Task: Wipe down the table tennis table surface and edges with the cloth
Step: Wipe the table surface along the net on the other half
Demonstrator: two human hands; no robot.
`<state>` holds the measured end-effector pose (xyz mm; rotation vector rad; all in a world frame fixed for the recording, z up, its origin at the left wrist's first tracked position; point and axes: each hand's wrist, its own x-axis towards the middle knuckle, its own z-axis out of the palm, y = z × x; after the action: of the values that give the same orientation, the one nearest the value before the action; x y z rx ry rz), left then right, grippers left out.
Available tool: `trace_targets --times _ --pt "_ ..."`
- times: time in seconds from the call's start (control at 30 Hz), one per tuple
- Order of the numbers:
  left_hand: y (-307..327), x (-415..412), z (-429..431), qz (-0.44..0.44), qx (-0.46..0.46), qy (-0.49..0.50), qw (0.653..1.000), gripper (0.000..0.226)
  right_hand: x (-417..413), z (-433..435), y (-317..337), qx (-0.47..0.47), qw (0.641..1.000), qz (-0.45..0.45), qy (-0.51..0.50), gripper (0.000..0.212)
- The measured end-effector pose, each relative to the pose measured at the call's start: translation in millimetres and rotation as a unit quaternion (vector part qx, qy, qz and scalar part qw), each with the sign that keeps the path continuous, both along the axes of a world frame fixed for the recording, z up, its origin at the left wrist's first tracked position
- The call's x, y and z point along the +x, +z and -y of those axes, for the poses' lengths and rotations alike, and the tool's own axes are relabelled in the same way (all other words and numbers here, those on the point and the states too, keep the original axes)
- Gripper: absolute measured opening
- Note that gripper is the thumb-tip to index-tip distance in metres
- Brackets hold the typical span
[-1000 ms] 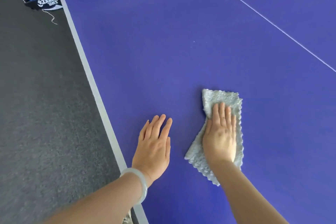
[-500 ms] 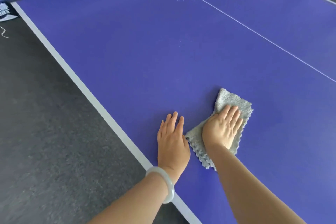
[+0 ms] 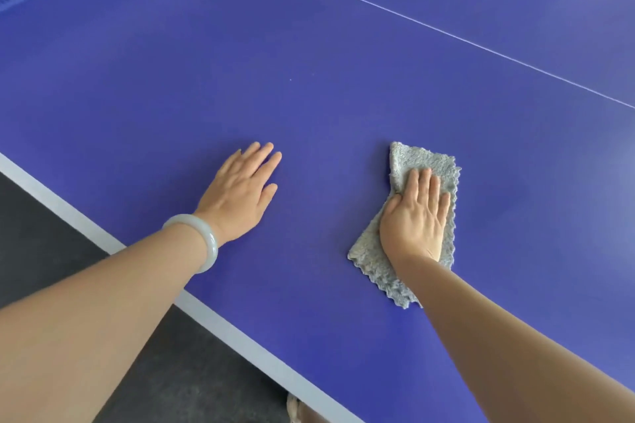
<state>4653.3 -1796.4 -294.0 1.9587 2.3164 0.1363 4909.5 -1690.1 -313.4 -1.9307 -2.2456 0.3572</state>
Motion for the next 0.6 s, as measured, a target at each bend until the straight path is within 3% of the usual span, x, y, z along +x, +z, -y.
trace_targets --times 0.2,0.33,0.47,0.53,0.6 --pt "-16 2 -21 0.029 0.045 -0.001 0.999 0.052 -27 -64 -4 0.006 1.000 0.014 -0.002 0.060" --pt "-18 -4 -19 0.047 0.049 -0.001 0.998 0.049 -41 -49 0 0.012 1.000 -0.009 -0.005 0.059" --pt "-16 -5 -17 0.064 0.040 -0.006 0.997 0.056 -45 42 -1 0.035 0.980 -0.019 0.196 0.057" --pt "-15 -6 -18 0.065 0.035 -0.008 0.997 0.056 -24 36 3 0.024 0.955 -0.014 0.295 0.056" --pt "-15 -7 -20 0.056 0.029 -0.008 0.998 0.056 -6 -6 5 0.041 0.962 -0.008 0.271 0.054"
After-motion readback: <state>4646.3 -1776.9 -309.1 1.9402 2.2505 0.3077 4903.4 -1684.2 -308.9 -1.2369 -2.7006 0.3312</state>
